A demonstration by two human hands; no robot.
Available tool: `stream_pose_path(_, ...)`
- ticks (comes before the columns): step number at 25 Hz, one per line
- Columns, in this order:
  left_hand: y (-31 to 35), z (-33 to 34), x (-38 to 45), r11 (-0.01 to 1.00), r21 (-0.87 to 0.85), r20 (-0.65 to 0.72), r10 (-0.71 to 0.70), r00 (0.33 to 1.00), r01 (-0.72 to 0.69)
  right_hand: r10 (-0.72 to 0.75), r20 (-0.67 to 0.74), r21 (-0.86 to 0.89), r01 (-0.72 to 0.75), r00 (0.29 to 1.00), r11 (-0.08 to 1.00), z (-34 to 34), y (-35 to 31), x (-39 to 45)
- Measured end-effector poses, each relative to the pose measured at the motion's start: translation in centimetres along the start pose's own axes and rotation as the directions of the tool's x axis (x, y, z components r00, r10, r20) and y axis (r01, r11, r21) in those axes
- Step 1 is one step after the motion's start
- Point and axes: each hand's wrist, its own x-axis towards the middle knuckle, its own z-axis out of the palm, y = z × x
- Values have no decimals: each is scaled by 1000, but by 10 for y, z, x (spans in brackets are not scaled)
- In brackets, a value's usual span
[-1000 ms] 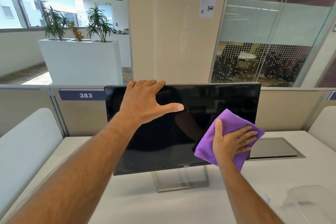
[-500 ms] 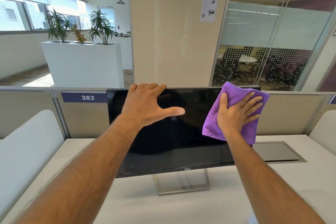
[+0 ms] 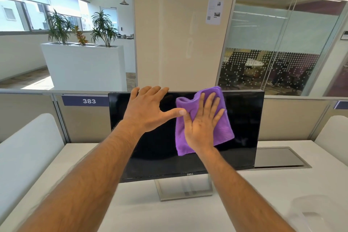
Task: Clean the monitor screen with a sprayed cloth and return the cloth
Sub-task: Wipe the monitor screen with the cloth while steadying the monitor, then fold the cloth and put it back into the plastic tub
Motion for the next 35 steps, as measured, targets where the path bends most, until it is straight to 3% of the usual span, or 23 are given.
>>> stream_pose_path(3, 0, -2, 0, 999, -51, 30, -11, 999, 12, -41, 59, 261, 24, 997, 965, -3, -20, -14)
stream_pose_path(5, 0, -4, 0, 996, -90, 53, -19, 998, 24, -34, 120, 497, -31, 992, 867, -12, -31, -21)
stream_pose_path(7, 0, -6, -2, 990, -138, 67, -26, 997, 35, -7, 271, 704, -193, 963, 683, -26, -39, -30)
stream_pose_path(9, 3, -7, -6, 974, -222, 51, -32, 998, 42, 16, 411, 802, -370, 911, 468, -41, -41, -37)
stream_pose_path(12, 12, -8, -18, 933, -358, 10, -30, 999, 32, 101, 516, 815, -523, 851, 247, -64, -41, -43)
stream_pose_path(14, 19, -5, -32, 884, -467, -16, -32, 999, 21, 144, 653, 750, -661, 744, 13, -76, -40, -48)
stream_pose_path(16, 27, 0, -51, 795, -606, -11, -63, 998, 43, 75, 729, 680, -706, 681, -198, -85, -34, -59)
stream_pose_path(19, 43, 11, -81, 592, -771, 176, -158, 972, 236, -82, 738, 585, -696, 670, -416, -97, -29, -80)
stream_pose_path(21, 52, 20, -99, 418, -812, 349, -209, 913, 406, -173, 709, 522, -674, 683, -523, -104, -25, -93)
stream_pose_path(23, 58, 28, -116, 293, -802, 462, -248, 851, 521, -217, 692, 474, -661, 688, -582, -114, -23, -106)
stream_pose_path(27, 66, 40, -144, 271, -816, 423, -320, 848, 510, -211, 768, 418, -723, 604, -550, -123, -10, -141)
stream_pose_path(30, 69, 45, -161, 348, -815, 369, -303, 879, 463, -248, 765, 383, -730, 594, -566, -137, 1, -156)
stream_pose_path(33, 66, 45, -173, 469, -782, 303, -288, 908, 410, -223, 829, 344, -782, 513, -520, -142, 20, -167)
stream_pose_path(35, 63, 44, -179, 559, -748, 285, -214, 934, 357, -306, 836, 289, -840, 455, -460, -140, 33, -171)
